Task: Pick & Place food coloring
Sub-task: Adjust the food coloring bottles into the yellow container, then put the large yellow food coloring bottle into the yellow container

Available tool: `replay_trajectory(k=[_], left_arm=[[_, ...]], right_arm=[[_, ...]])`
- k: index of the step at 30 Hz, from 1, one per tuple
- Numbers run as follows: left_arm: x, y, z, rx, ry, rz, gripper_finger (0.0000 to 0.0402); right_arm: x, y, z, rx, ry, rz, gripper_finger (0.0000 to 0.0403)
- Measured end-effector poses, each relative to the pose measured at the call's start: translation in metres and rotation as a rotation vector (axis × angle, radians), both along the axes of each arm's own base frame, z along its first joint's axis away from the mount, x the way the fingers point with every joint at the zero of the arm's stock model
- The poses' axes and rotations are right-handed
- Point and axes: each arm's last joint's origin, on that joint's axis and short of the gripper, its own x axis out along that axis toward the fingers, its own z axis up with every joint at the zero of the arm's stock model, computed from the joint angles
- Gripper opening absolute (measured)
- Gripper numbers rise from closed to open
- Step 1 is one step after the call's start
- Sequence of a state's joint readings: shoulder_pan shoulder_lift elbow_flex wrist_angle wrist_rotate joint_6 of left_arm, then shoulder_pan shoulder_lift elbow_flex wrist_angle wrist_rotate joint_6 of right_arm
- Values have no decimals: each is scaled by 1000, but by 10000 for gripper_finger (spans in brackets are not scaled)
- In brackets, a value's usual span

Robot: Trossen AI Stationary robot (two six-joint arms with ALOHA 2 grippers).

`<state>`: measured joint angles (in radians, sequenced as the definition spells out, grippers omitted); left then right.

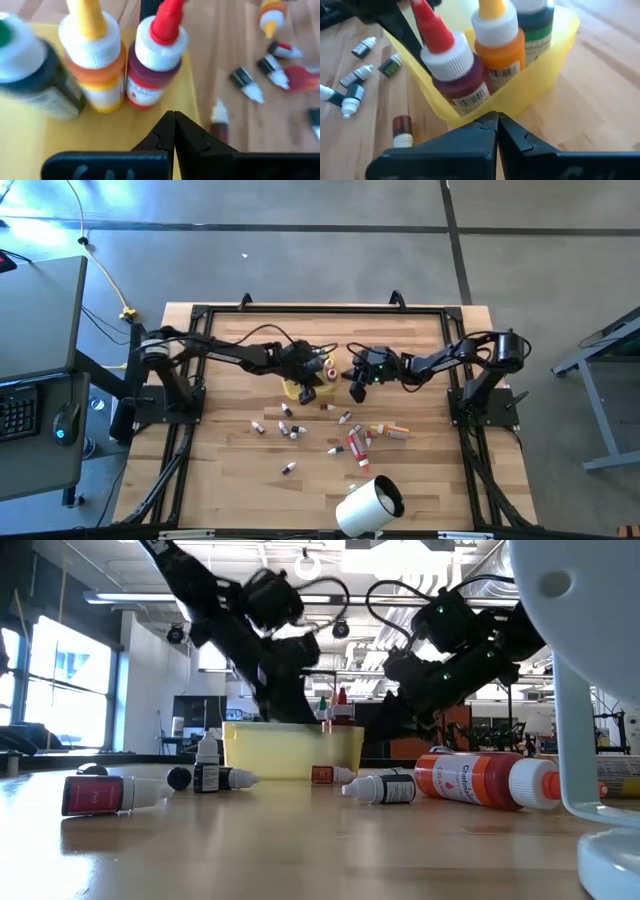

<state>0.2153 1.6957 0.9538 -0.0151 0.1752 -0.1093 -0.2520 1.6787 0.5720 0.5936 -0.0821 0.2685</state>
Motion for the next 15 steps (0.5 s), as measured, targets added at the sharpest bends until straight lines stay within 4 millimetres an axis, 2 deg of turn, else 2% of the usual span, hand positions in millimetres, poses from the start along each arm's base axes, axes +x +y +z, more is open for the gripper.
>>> replay_trajectory(k=[7,12,15], left_arm=[[-37,-15,60,14,-37,-27,0],[-63,-48,94,39,-80,-106,0],[-79,-75,105,104,-65,-126,0]], right_arm=[[-16,7,39,-39,-10,32,0],[-30,40,69,-169,-25,235,0],[-37,64,84,-265,-77,361,0]])
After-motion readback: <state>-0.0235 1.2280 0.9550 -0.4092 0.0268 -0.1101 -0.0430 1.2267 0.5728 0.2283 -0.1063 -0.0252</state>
